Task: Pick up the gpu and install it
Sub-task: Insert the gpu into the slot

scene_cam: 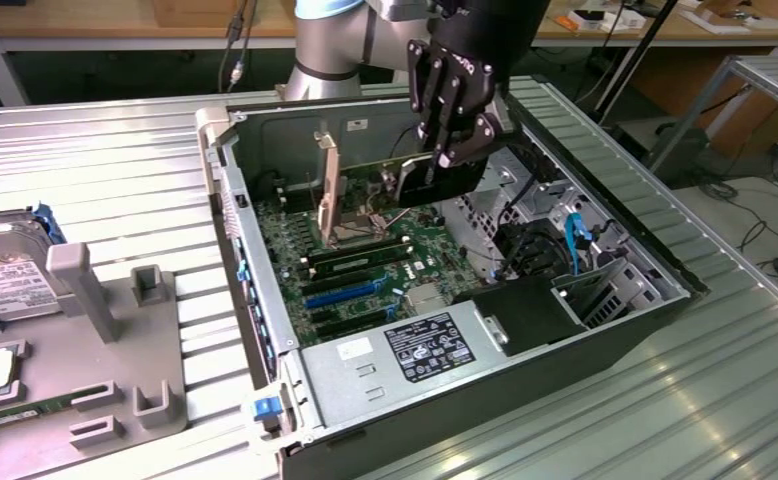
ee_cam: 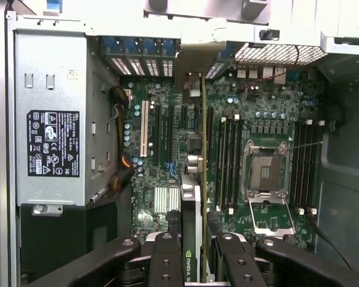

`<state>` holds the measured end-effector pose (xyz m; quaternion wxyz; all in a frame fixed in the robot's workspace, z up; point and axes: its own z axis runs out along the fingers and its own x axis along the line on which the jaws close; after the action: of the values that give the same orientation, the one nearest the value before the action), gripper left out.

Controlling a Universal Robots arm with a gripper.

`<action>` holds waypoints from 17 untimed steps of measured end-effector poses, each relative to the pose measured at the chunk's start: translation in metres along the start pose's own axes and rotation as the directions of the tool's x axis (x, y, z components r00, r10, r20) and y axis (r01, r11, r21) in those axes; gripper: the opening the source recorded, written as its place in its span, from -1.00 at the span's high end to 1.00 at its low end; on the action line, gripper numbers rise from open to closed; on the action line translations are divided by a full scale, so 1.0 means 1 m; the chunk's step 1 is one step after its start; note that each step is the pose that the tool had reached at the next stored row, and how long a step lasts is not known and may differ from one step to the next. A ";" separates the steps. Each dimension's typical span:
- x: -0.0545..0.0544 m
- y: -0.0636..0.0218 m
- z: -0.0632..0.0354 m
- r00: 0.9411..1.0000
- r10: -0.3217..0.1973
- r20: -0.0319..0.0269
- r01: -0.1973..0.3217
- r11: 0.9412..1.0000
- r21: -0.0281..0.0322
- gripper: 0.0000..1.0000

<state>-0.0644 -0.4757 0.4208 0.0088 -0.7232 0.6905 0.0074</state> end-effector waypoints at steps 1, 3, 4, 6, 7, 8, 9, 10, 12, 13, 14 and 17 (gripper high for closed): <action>0.000 0.0001 0.0007 1.000 0.000 0.000 0.000 1.000 0.002 0.47; 0.000 0.0003 0.0016 1.000 0.000 0.000 0.000 1.000 0.005 0.47; 0.000 0.0003 0.0020 1.000 0.000 0.000 0.000 1.000 0.006 0.47; 0.000 0.0004 0.0032 1.000 0.000 0.000 0.000 1.000 0.008 0.47; 0.000 0.0004 0.0036 1.000 0.000 0.000 0.000 1.000 0.008 0.47; 0.000 0.0004 0.0041 1.000 0.000 0.000 0.000 1.000 0.009 0.47; 0.000 0.0004 0.0043 1.000 0.000 0.000 0.000 1.000 0.009 0.47; 0.000 0.0004 0.0046 1.000 0.000 0.000 0.000 1.000 0.010 0.47; 0.000 0.0004 0.0055 1.000 0.000 -0.001 0.000 1.000 0.010 0.47; 0.000 0.0004 0.0057 1.000 0.000 0.000 0.000 1.000 0.010 0.47; 0.000 0.0004 0.0059 1.000 0.000 0.000 0.000 1.000 0.010 0.47; 0.000 0.0004 0.0070 1.000 0.000 0.000 0.000 1.000 0.011 0.47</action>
<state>-0.0647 -0.4756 0.4138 0.0125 -0.7233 0.6905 0.0036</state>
